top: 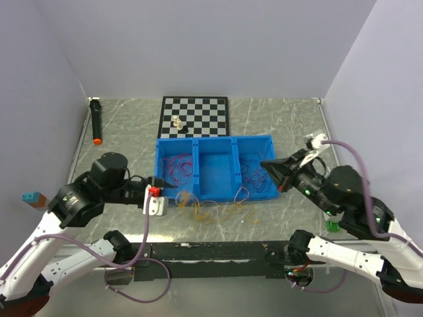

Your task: Untangle the cables

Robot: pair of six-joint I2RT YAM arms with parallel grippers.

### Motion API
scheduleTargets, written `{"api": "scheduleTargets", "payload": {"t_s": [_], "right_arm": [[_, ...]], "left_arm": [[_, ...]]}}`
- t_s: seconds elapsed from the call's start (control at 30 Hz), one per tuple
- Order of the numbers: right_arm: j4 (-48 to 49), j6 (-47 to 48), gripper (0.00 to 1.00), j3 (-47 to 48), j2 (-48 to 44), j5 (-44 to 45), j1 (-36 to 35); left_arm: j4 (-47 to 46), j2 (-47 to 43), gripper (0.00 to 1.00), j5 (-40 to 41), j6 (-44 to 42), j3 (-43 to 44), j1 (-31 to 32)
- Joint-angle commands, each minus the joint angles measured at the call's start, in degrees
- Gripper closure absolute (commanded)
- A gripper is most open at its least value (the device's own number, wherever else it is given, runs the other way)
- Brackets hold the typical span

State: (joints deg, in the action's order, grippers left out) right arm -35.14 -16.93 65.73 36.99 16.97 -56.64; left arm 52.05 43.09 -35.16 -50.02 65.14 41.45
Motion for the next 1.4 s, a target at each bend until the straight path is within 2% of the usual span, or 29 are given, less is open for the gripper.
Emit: {"api": "scheduleTargets", "payload": {"t_s": [0.0,0.03,0.1,0.2,0.23,0.27,0.37,0.43,0.53,0.6,0.67,0.83,0.97,1.0,1.2,1.3,1.37], "right_arm": [[6.12,-0.56,1.0,5.71,0.1,-13.69,-0.05],[7.0,-0.39,1.0,6.85,0.27,-16.42,-0.05],[8.58,-0.3,1.0,8.96,0.71,-20.91,-0.05],[10.08,0.23,1.0,12.65,1.59,-25.13,-0.05],[10.09,0.49,1.0,13.88,2.03,-26.19,-0.05],[10.0,0.67,1.0,14.94,2.55,-26.9,-0.05],[10.35,0.93,1.0,17.49,3.87,-28.66,-0.05],[10.44,1.19,1.0,18.81,4.4,-29.45,-0.05],[9.65,1.55,1.0,21.27,5.28,-30.42,-0.05],[9.04,1.81,1.0,22.59,5.72,-30.68,-0.05],[8.42,2.07,1.0,23.38,6.07,-30.95,-0.05],[8.77,2.51,1.0,23.04,6.16,-31.3,-0.05],[8.68,2.51,1.0,23.03,6.78,-31.74,-0.13],[8.68,2.51,1.0,23.12,6.86,-31.74,-0.05],[9.47,1.64,1.0,22.86,6.87,-32.53,-0.05],[10.17,1.28,1.0,22.16,6.78,-32.79,-0.13],[10.52,1.02,1.0,21.89,6.78,-32.79,-0.05]], "left_arm": [[-2.99,-1.16,0.54,-4.84,6.14,-8.61,-0.23],[-4.92,-1.52,0.49,-4.66,7.55,-10.98,-0.23],[-9.49,-2.39,0.31,-4.05,10.98,-14.5,-0.14],[-20.01,-3.01,0.24,-3.96,18.35,-18.2,-0.14],[-22.93,-2.4,0.17,-4.22,21.16,-18.82,-0.06],[-26.18,-1.18,0.15,-4.39,23.37,-19.26,0.03],[-33.75,5.57,0.1,-6.93,30.49,-18.31,0.21],[-36.13,10.85,0.05,-8.17,30.43,-16.55,2.04],[-35.97,14.99,0.07,-5.2,18.16,-16.54,8.88],[-31.5,16.58,0.1,-0.55,5.34,-16.98,13.99],[-30.69,16.24,0.11,2.45,-6.61,-18.9,15.93],[-41.22,11.67,0.12,5.53,-22.2,-26.81,18.66],[-60.18,10.17,0.17,10.89,-28.45,-35.33,20.51],[-62.23,10.43,0.17,11.33,-30.21,-36.22,20.6],[-72.87,12.1,0.2,13.36,-34.0,-39.3,22.7],[-74.02,12.54,0.22,13.62,-35.15,-39.13,23.85],[-70.88,12.02,0.22,12.23,-35.58,-38.43,24.46]]}}
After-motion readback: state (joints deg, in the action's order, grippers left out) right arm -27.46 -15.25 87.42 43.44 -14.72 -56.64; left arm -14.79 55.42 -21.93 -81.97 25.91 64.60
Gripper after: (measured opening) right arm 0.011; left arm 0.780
